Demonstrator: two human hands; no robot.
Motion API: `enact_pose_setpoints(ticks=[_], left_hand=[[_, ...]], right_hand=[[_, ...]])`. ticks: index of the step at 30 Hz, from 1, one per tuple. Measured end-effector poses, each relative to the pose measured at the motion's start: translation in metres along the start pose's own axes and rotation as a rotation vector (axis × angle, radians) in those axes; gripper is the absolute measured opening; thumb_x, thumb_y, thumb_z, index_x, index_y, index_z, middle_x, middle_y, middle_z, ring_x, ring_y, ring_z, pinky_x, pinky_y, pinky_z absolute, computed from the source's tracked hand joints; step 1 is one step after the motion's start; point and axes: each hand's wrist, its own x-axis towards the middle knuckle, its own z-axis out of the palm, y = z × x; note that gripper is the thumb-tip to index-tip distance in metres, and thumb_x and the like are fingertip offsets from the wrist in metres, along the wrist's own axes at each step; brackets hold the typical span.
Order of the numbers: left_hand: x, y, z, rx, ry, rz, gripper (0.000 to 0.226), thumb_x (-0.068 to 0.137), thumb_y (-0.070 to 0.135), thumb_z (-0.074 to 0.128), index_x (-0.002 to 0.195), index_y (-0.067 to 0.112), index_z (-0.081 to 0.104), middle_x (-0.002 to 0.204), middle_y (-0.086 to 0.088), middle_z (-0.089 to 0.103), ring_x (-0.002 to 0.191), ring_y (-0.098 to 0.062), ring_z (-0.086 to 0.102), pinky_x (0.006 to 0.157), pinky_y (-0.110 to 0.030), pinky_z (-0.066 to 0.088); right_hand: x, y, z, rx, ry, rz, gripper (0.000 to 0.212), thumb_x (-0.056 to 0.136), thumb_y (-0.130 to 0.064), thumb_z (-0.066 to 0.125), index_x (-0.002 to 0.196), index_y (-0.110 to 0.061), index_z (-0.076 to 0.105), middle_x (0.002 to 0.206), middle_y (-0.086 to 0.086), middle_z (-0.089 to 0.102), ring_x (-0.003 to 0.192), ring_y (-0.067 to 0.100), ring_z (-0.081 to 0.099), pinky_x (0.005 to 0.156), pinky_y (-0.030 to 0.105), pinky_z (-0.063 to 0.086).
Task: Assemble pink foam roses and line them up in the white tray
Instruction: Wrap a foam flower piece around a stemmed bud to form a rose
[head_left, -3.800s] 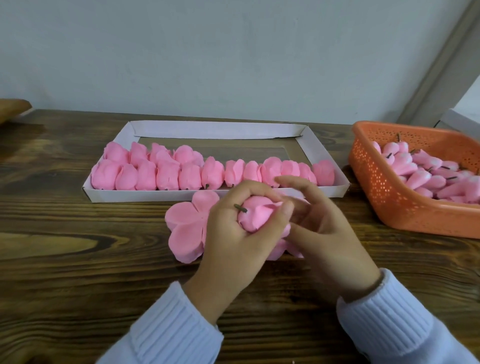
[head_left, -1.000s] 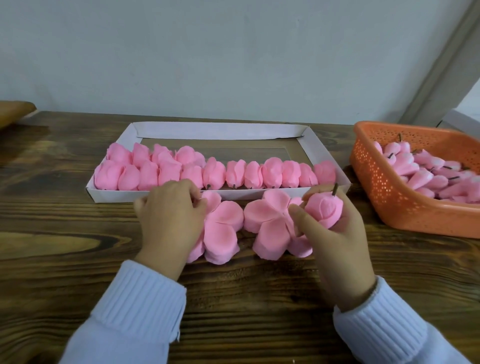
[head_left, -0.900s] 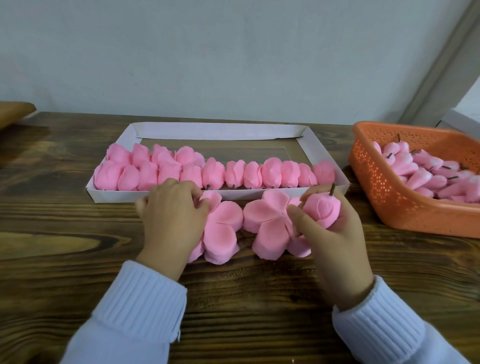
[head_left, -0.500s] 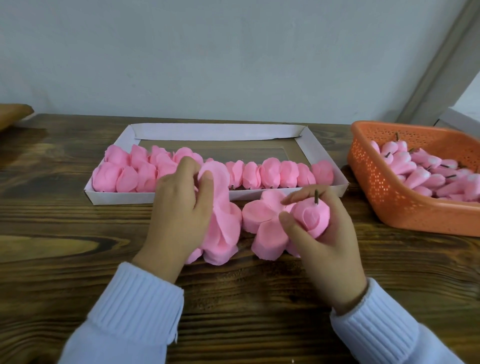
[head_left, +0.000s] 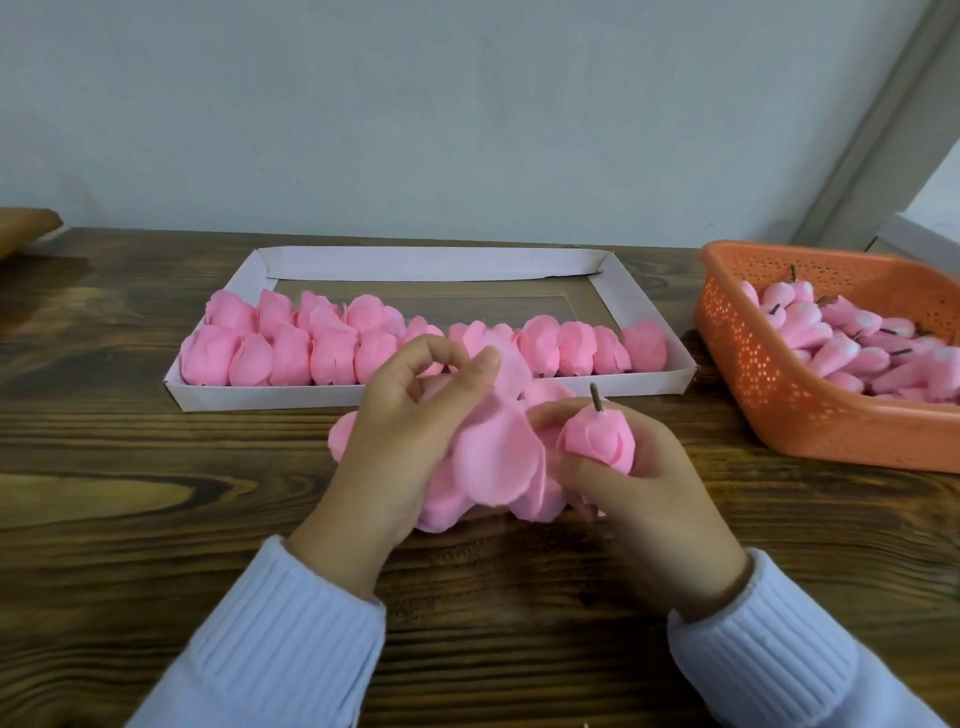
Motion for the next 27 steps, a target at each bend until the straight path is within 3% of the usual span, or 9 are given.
enact_pose_setpoints(ticks=[4, 6, 8, 12, 14, 17, 20, 23, 27], left_hand=[[0.004, 0.003, -0.006, -0.4, -0.132, -0.324, 0.035, 0.071, 0.018, 0.076, 0.099, 0.004, 0.06, 0.08, -0.009, 0.063, 0.067, -0.017, 0.063, 0.054, -0.024, 0.053], [0.002, 0.003, -0.004, -0.476, -0.202, -0.37, 0.022, 0.072, 0.015, 0.068, 0.089, 0.001, 0.066, 0.072, -0.007, 0.066, 0.06, -0.013, 0.064, 0.048, -0.02, 0.051], [0.0, 0.001, -0.001, -0.464, -0.228, -0.375, 0.016, 0.069, 0.011, 0.062, 0.076, 0.006, 0.075, 0.07, -0.007, 0.071, 0.059, -0.011, 0.068, 0.049, -0.02, 0.053], [-0.003, -0.003, 0.003, -0.395, -0.208, -0.347, 0.025, 0.07, 0.012, 0.064, 0.091, 0.001, 0.069, 0.079, -0.009, 0.073, 0.069, -0.013, 0.071, 0.059, -0.022, 0.055], [-0.002, -0.005, 0.004, -0.347, -0.13, -0.348, 0.006, 0.076, 0.01, 0.066, 0.081, 0.008, 0.067, 0.075, -0.007, 0.071, 0.066, -0.013, 0.068, 0.057, -0.023, 0.055], [0.0, -0.009, 0.004, -0.247, 0.013, -0.328, 0.022, 0.088, 0.006, 0.063, 0.068, 0.014, 0.057, 0.069, -0.005, 0.063, 0.061, -0.012, 0.062, 0.055, -0.021, 0.053], [-0.001, -0.009, 0.008, -0.253, 0.086, -0.319, 0.02, 0.09, 0.006, 0.06, 0.072, 0.012, 0.056, 0.068, -0.004, 0.065, 0.059, -0.009, 0.063, 0.053, -0.021, 0.053], [-0.003, -0.012, 0.012, -0.228, 0.084, -0.294, 0.017, 0.091, 0.011, 0.061, 0.076, 0.016, 0.059, 0.07, -0.001, 0.069, 0.061, -0.01, 0.066, 0.049, -0.024, 0.052], [-0.007, -0.017, 0.018, 0.02, 0.029, -0.132, 0.022, 0.076, 0.037, 0.066, 0.094, 0.025, 0.062, 0.091, -0.002, 0.071, 0.089, -0.022, 0.068, 0.075, -0.045, 0.056]], right_hand=[[-0.001, 0.0, 0.002, -0.177, 0.11, -0.013, 0.033, 0.082, 0.009, 0.065, 0.095, -0.021, 0.073, 0.091, -0.008, 0.072, 0.076, 0.001, 0.065, 0.061, 0.013, 0.048], [-0.002, 0.0, 0.002, -0.236, 0.127, -0.015, 0.03, 0.082, 0.004, 0.067, 0.096, -0.022, 0.072, 0.095, -0.009, 0.072, 0.086, 0.006, 0.066, 0.068, 0.018, 0.051], [-0.002, -0.001, 0.002, -0.265, 0.13, -0.024, 0.029, 0.082, 0.004, 0.067, 0.094, -0.022, 0.072, 0.095, -0.009, 0.071, 0.09, 0.009, 0.066, 0.074, 0.023, 0.053], [-0.001, -0.001, 0.002, -0.327, 0.15, -0.062, 0.025, 0.083, 0.001, 0.068, 0.094, -0.021, 0.07, 0.094, -0.006, 0.069, 0.092, 0.012, 0.065, 0.08, 0.036, 0.055], [-0.001, 0.002, 0.001, -0.328, 0.246, -0.101, 0.016, 0.079, -0.009, 0.068, 0.092, -0.018, 0.067, 0.095, -0.003, 0.066, 0.091, 0.012, 0.063, 0.079, 0.036, 0.054], [-0.001, 0.001, 0.0, -0.283, 0.337, -0.142, 0.01, 0.076, -0.014, 0.064, 0.085, -0.017, 0.064, 0.083, 0.0, 0.065, 0.077, 0.013, 0.063, 0.068, 0.03, 0.055], [-0.003, -0.004, 0.003, -0.125, 0.143, -0.121, 0.005, 0.08, -0.007, 0.063, 0.077, -0.01, 0.06, 0.058, -0.002, 0.06, 0.045, 0.011, 0.055, 0.043, 0.023, 0.043], [-0.005, -0.005, 0.007, 0.023, -0.152, 0.032, 0.016, 0.083, -0.008, 0.064, 0.068, -0.01, 0.057, 0.047, -0.002, 0.055, 0.031, 0.013, 0.047, 0.036, 0.019, 0.036], [-0.004, -0.006, 0.011, 0.097, -0.278, 0.22, 0.024, 0.081, -0.012, 0.063, 0.06, -0.023, 0.062, 0.048, 0.001, 0.054, 0.031, 0.01, 0.046, 0.035, 0.015, 0.034]])
